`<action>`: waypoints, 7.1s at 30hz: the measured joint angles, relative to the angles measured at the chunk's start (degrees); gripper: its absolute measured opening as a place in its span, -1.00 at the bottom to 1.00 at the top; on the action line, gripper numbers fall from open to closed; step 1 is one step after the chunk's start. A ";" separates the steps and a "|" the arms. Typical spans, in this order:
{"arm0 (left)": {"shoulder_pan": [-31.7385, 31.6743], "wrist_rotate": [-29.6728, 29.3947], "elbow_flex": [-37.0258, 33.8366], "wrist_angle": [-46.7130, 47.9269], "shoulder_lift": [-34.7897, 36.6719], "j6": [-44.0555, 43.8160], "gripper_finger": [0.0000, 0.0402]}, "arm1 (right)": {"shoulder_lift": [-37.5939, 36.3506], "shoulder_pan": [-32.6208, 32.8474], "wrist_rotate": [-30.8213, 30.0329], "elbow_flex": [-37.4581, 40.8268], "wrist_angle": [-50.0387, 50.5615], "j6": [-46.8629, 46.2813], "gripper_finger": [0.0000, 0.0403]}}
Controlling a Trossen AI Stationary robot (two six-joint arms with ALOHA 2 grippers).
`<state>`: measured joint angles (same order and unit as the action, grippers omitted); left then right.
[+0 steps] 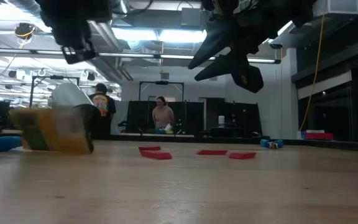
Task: Pick & Place School Supplies
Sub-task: Put the yellow crayon box into the red basket
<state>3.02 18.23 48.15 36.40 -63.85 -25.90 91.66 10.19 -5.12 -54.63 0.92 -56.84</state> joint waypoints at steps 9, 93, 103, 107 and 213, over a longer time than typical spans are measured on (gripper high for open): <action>4.52 -10.86 0.01 11.10 1.19 -0.92 -0.90 | 0.00 -2.22 1.69 0.00 -0.53 2.18 -0.47; -9.16 2.82 -27.19 -16.98 -3.92 -20.04 -0.36 | 0.00 -1.46 6.00 0.00 -4.75 -0.90 -0.47; -10.37 2.99 -27.27 -22.74 -4.26 -20.03 -0.36 | 0.00 -1.46 5.79 0.00 -4.73 -0.83 -0.47; -10.37 4.71 -27.27 -26.10 -5.11 -20.54 -0.36 | 0.00 -1.46 5.54 0.00 -4.73 -0.81 -0.47; 7.26 17.64 22.69 28.96 -7.47 -0.18 -0.99 | 0.00 -1.57 6.49 0.00 -4.28 2.70 -0.47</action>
<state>10.28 35.88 70.85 65.36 -71.32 -26.08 91.66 8.62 1.37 -54.63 -3.36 -54.14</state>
